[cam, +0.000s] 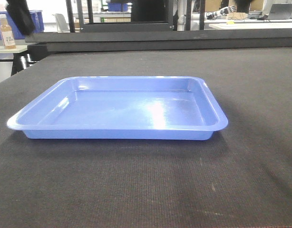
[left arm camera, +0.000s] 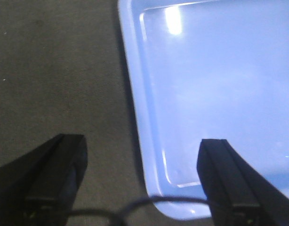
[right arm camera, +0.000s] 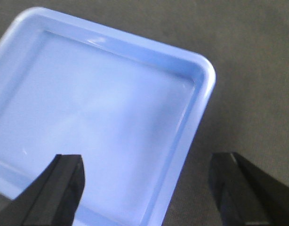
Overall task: Grab blue tray and place on right shelf
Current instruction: 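Close both grippers on the tray rims, one on each side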
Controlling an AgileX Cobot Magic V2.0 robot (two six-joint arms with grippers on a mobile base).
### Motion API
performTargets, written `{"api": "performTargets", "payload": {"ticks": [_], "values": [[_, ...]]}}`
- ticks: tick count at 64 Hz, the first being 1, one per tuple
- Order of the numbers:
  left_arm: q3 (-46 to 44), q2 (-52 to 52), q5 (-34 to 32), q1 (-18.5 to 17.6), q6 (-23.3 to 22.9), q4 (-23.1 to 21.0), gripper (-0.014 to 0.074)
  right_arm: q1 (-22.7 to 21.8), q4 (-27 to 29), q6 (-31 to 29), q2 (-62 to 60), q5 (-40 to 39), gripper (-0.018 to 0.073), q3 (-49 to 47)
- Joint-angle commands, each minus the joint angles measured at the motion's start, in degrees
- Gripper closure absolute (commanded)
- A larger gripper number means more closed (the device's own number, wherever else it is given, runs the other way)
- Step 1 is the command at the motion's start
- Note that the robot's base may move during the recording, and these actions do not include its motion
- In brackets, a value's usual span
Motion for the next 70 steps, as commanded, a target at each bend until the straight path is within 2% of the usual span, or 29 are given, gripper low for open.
{"api": "performTargets", "payload": {"ticks": [1, 6, 12, 19, 64, 70], "values": [[-3.88, 0.93, -1.78, -0.49, -2.68, 1.43, 0.0195, 0.17, -5.15, 7.6, 1.74, 1.64, -0.0071, -5.15], [-5.1, 3.37, -1.9, -0.49, -3.24, 1.32, 0.0195, 0.71, -8.79, 12.23, 4.47, 3.42, -0.0071, -7.3], [-5.92, 5.93, -3.08, -0.49, -3.95, 0.82, 0.0195, 1.52, -11.64, 14.3, 7.25, 3.9, -0.0071, -8.86], [-5.98, 8.46, -4.57, -0.49, -6.35, 0.82, 0.0195, 2.28, -11.64, 14.31, 10.46, 3.84, -0.0071, -9.15], [-5.98, 18.98, -6.35, -0.49, -6.35, -0.46, 0.0196, 2.32, -11.47, 14.62, 22.47, 3.22, -0.0071, -9.15], [-5.98, 19.33, -6.59, -0.49, -6.35, -0.46, 0.0196, 2.32, -11.18, 14.62, 23.08, 3.5, -0.0028, -9.15]]}}
